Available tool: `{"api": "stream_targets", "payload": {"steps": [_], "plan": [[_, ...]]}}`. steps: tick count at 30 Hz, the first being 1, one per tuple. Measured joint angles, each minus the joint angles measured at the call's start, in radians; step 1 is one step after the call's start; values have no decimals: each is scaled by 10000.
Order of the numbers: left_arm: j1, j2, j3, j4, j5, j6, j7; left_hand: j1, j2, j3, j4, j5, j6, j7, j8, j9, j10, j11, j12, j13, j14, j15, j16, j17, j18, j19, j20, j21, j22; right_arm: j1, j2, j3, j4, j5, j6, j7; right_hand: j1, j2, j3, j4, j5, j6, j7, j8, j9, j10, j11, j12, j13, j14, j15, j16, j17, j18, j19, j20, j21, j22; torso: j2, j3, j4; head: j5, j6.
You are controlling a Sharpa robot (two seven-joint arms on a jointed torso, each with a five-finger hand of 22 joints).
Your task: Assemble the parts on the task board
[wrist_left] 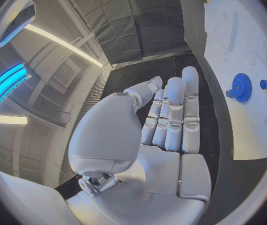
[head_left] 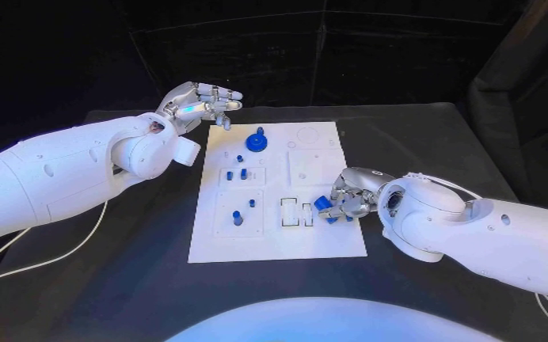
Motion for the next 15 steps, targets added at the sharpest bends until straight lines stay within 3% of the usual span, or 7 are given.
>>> {"api": "stream_targets", "payload": {"steps": [8,15], "plan": [[0,-27,0,6,0,21,-23,0,0,0,0,0,0,0,0,0,0,0,0,0,0,0,0,0,0,0,0,0,0,-70,209,64,-110,-373,94,-189,23,22,0,0,2,-6,-6,202,88,-36,-37,-38,60,0,0,0,-1,0,0,0,0,19,-1,0,4,38,-14],[0,-47,0,13,0,38,-40,0,0,0,0,0,-37,37,0,0,-73,1,0,-13,0,0,0,-25,1,0,0,0,-14,-141,152,51,-2,-545,-69,-222,296,295,-1,1,559,-166,-27,400,205,-36,-36,-21,335,0,0,48,80,0,0,0,74,134,-6,6,-18,58,2]]}}
